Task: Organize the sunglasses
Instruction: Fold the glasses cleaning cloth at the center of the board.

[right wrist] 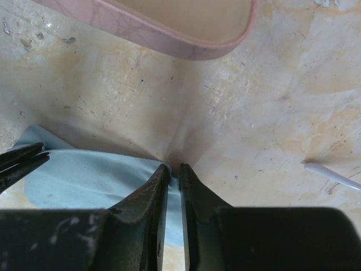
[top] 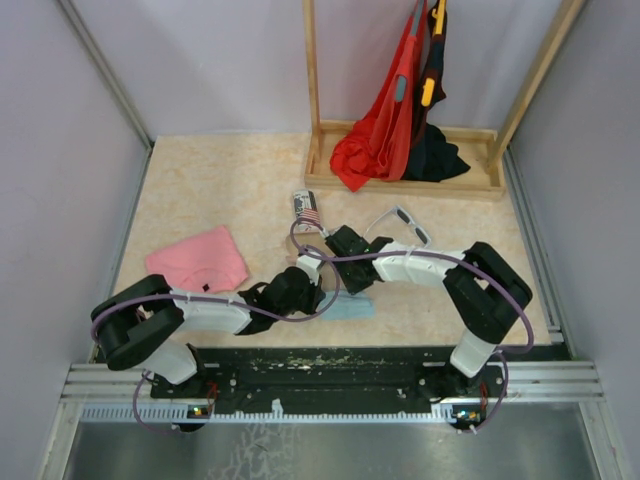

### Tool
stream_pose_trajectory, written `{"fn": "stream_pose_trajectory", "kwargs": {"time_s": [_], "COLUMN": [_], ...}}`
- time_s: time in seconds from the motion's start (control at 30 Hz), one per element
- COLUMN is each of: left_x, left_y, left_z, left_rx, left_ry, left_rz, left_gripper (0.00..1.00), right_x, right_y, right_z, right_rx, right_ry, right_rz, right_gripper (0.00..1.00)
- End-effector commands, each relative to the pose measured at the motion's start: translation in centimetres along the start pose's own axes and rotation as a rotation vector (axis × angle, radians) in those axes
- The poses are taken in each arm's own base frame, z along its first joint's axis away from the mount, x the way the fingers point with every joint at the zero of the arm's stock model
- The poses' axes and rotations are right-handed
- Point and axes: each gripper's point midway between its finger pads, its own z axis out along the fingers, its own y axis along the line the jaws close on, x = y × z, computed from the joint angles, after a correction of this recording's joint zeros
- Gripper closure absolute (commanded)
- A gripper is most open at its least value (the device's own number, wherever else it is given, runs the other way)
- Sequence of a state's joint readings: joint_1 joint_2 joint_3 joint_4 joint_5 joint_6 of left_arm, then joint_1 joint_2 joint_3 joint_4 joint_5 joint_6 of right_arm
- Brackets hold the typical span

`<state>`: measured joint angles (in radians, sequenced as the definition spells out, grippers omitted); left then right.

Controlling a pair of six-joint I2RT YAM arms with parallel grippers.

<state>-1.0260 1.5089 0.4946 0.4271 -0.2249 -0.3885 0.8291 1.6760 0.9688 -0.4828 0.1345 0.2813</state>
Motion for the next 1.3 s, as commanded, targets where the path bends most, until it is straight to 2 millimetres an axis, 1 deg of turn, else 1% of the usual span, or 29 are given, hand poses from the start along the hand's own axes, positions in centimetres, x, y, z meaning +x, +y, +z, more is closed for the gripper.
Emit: {"fn": "stream_pose_trajectory", "kwargs": {"time_s": [0.0, 0.1, 0.2, 0.33, 0.43, 0.63, 0.83, 1.03, 1.1, 1.27], "left_x": [0.0, 0.0, -0.4, -1.3, -2.3, -4.2, -5.7, -6.2, -6.1, -5.2], "left_y": [-0.3, -0.3, -0.5, -0.7, -0.6, -0.6, 0.0, 0.6, 0.7, 0.8], "left_z": [0.0, 0.0, 0.0, -0.1, 0.1, 1.0, 1.3, 1.8, 1.9, 2.0], "left_rx": [0.012, 0.014, 0.018, 0.019, 0.011, -0.005, -0.046, -0.058, -0.060, -0.040], "left_ry": [-0.010, -0.012, -0.020, -0.049, -0.075, -0.105, -0.126, -0.138, -0.141, -0.148], "left_rz": [-0.003, -0.006, -0.014, -0.027, -0.027, 0.003, 0.040, 0.051, 0.057, 0.067], "left_gripper": [0.99, 0.99, 0.99, 0.99, 0.99, 0.99, 0.99, 0.99, 0.99, 0.99], "right_x": [4.0, 2.5, -0.1, -2.5, -3.5, -5.8, -7.4, -8.3, -8.2, -6.8], "right_y": [-0.3, -0.3, -0.2, 0.3, 0.3, -0.9, -2.4, -3.7, -3.9, -3.6], "right_z": [0.8, 0.6, -0.9, -2.3, -2.5, -3.6, -4.6, -5.4, -5.2, -4.2], "right_rx": [0.018, 0.020, 0.006, -0.041, -0.084, -0.076, -0.031, -0.023, -0.026, -0.054], "right_ry": [0.109, 0.033, -0.086, -0.222, -0.302, -0.476, -0.552, -0.634, -0.648, -0.664], "right_rz": [-0.007, 0.007, 0.022, 0.034, 0.063, 0.079, 0.070, 0.088, 0.081, 0.048], "right_gripper": [0.89, 1.00, 1.00, 1.00, 1.00, 1.00, 1.00, 1.00, 1.00, 1.00]}}
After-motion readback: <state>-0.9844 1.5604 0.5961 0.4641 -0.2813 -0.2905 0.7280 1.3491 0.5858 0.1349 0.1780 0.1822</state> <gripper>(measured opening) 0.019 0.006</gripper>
